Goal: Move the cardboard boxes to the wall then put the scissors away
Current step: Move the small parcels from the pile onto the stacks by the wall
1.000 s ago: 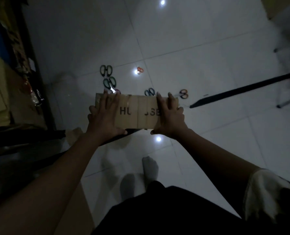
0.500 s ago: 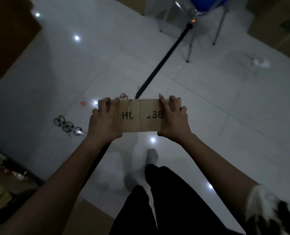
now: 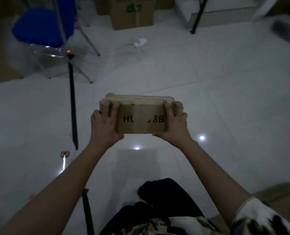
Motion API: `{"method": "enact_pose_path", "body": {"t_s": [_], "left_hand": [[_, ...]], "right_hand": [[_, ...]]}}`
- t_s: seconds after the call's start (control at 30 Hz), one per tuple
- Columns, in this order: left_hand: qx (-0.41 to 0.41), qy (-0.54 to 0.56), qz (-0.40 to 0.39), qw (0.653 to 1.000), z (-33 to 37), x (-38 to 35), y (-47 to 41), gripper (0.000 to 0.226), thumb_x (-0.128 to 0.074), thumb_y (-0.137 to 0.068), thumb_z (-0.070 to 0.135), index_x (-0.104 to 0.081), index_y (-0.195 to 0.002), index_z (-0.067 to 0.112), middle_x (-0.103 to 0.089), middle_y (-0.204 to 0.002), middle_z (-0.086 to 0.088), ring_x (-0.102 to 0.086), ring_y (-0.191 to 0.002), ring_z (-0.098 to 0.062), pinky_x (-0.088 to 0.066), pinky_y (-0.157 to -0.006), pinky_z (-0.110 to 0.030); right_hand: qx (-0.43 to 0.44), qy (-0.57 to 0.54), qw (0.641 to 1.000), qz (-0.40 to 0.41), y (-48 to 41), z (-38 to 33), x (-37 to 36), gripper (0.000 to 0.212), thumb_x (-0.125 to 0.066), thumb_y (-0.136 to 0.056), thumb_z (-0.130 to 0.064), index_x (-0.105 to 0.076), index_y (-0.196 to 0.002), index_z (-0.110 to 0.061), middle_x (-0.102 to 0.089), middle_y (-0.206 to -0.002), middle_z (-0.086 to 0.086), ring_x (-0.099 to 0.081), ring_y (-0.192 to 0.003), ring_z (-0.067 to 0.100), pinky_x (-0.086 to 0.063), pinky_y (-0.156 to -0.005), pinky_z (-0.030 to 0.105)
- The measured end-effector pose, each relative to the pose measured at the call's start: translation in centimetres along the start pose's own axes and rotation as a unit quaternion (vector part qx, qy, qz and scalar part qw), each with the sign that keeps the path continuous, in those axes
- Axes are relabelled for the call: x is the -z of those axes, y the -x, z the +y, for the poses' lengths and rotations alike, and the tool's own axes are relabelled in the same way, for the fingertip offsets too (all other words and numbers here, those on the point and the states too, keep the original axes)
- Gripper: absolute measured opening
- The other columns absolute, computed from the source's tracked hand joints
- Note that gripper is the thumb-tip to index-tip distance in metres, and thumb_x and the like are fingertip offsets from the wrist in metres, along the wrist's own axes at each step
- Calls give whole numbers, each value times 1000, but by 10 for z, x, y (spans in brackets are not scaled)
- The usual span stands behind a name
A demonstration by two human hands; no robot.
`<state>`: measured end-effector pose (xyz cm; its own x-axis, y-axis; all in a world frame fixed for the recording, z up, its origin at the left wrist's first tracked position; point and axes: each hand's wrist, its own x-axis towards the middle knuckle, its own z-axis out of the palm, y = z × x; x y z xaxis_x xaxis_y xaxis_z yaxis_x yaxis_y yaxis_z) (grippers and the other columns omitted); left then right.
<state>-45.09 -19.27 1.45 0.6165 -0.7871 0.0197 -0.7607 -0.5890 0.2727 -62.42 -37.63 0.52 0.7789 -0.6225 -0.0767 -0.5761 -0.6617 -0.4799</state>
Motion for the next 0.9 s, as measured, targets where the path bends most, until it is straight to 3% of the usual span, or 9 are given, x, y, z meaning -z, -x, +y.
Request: {"method": "enact_pose_path", "body": {"t_s": [0.1, 0.2, 0.27, 0.4, 0.53, 0.63, 0.77, 0.9], "left_hand": [[-63, 4, -1, 998, 40, -2, -35, 115, -87, -42, 36, -28, -139, 20, -25, -136, -12, -44, -84, -37, -43, -79, -46], [-135, -3, -9, 991, 87, -3, -67, 118, -88, -41, 39, -27, -141, 20, -25, -136, -13, -44, -83, -37, -44, -82, -47], [-172, -1, -18, 985, 118, -3, -90, 119, -89, -41, 40, -27, -141, 20, -25, -137, -13, -44, -84, -38, -45, -81, -47], [-228, 14, -28, 973, 165, -9, -132, 119, -89, -46, 40, -23, -143, 23, -20, -141, -11, -43, -88, -35, -48, -71, -41], [-294, 31, -62, 953, 223, -23, -169, 118, -88, -48, 36, -18, -143, 26, -18, -143, -9, -40, -89, -33, -49, -64, -37], [-341, 50, -98, 934, 270, -40, -195, 113, -85, -50, 31, -18, -141, 25, -19, -144, -12, -40, -89, -33, -52, -61, -42], [-418, 58, -138, 896, 337, -60, -239, 114, -89, -47, 40, -20, -136, 24, -23, -140, -15, -44, -90, -35, -52, -73, -49], [-454, 108, -156, 871, 402, -64, -280, 102, -88, -50, 52, -32, -130, 23, -24, -135, -10, -47, -100, -36, -50, -87, -47]], "right_hand": [[-67, -68, 995, 39, 4, 28, 38, 105, -65, -70, -69, -13, -153, -34, -9, -147, 3, -32, -118, 35, -38, -101, 48], [-134, -105, 981, 88, 11, 62, 80, 85, -53, -81, -69, -27, -150, -27, -16, -145, -1, -34, -121, 32, -40, -103, 49], [-168, -122, 972, 113, 12, 86, 107, 77, -53, -85, -67, -36, -147, -26, -20, -145, -2, -37, -124, 30, -40, -105, 47], [-230, -181, 945, 148, 13, 131, 153, 66, -60, -86, -61, -47, -141, -26, -28, -146, -4, -44, -128, 19, -38, -100, 29], [-282, -213, 918, 180, 24, 176, 189, 61, -68, -82, -55, -53, -135, -29, -43, -142, 0, -46, -127, 19, -39, -102, 32], [-328, -202, 897, 217, 38, 199, 201, 56, -74, -81, -45, -59, -131, -23, -42, -142, 5, -45, -128, 22, -38, -104, 32], [-388, -183, 867, 254, 50, 230, 216, 55, -75, -82, -35, -59, -132, -16, -43, -134, 4, -47, -123, 22, -38, -98, 27], [-433, -159, 833, 306, 50, 252, 229, 56, -74, -83, -34, -57, -133, -16, -43, -133, 4, -47, -120, 20, -37, -96, 25]]}}
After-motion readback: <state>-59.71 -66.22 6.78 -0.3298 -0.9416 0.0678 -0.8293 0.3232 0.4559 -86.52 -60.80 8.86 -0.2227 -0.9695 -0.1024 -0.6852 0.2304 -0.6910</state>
